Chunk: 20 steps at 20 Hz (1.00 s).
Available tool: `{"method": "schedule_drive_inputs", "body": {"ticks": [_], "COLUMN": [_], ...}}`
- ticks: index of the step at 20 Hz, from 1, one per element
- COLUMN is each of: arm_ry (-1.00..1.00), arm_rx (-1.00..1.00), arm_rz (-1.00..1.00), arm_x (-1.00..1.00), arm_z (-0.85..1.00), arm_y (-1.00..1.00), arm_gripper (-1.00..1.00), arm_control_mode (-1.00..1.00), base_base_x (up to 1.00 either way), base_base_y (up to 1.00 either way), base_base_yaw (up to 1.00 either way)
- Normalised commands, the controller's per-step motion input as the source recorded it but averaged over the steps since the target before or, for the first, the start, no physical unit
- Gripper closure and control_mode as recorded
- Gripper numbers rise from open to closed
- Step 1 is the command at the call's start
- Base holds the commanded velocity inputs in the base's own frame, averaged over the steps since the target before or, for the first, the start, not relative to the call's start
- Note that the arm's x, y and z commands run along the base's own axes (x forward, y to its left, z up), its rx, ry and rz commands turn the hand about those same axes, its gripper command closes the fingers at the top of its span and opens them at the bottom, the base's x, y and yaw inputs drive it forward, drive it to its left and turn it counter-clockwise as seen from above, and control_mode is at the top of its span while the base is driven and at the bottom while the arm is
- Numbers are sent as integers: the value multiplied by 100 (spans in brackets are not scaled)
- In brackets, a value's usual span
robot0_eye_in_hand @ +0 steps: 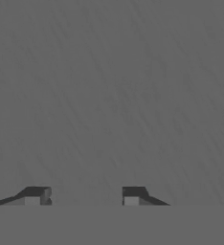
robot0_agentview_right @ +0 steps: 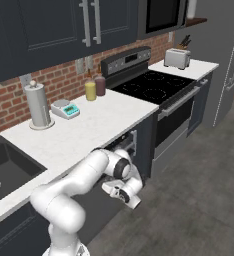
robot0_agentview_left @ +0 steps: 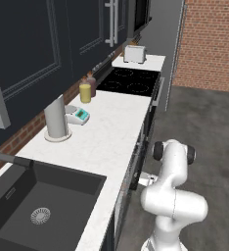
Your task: Pick up the cup and bowl from the counter, place them in the dishwasher, and close the dishwasher door.
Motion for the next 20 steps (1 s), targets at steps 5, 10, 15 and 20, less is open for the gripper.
{"method": "schedule_drive_inputs", "body": {"ticks": [5, 10, 15, 20], "arm_ry": [0, 0, 2, 3], "arm_rx": [0, 0, 0, 0], "arm_rz": [0, 0, 0, 0], "arm_x": [36, 37, 35, 27], "arm_z": [0, 0, 0, 0], "arm_y": [100, 100, 100, 97], "arm_gripper": [-100, -100, -100, -100], "arm_control_mode": [-100, -100, -100, -100], "base_base_x": [0, 0, 0, 0], "base_base_y": [0, 0, 0, 0], "base_base_yaw": [0, 0, 0, 0]}}
